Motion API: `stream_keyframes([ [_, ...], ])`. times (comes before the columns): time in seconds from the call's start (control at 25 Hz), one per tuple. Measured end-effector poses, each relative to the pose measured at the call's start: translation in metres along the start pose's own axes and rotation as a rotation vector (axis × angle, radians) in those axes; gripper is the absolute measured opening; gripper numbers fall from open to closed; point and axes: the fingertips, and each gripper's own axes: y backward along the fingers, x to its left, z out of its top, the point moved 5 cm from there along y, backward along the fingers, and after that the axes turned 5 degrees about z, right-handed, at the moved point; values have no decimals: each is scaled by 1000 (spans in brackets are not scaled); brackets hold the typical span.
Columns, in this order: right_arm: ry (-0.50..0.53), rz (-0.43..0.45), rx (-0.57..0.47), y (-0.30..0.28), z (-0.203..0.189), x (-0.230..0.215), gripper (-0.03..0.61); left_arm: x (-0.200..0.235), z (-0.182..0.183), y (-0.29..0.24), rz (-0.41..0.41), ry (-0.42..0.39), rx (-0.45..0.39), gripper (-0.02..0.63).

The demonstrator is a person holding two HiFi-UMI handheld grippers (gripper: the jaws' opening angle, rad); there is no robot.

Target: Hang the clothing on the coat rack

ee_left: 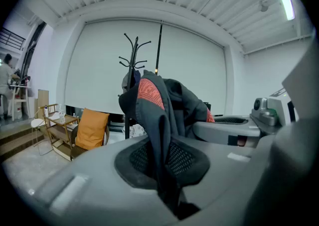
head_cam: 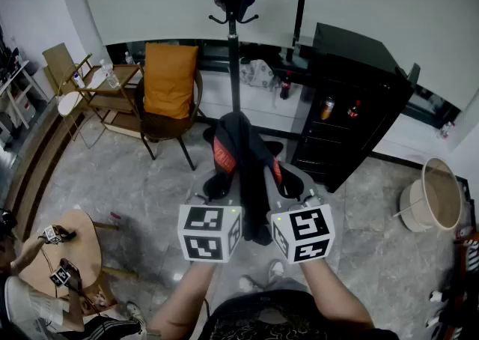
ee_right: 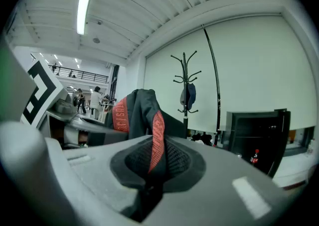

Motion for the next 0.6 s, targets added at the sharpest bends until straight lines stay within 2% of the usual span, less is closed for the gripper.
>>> stream_keyframes([
  [0.6,-21,30,-7,-25,-6,-21,31,6,1,-27,31,-11,12,34],
])
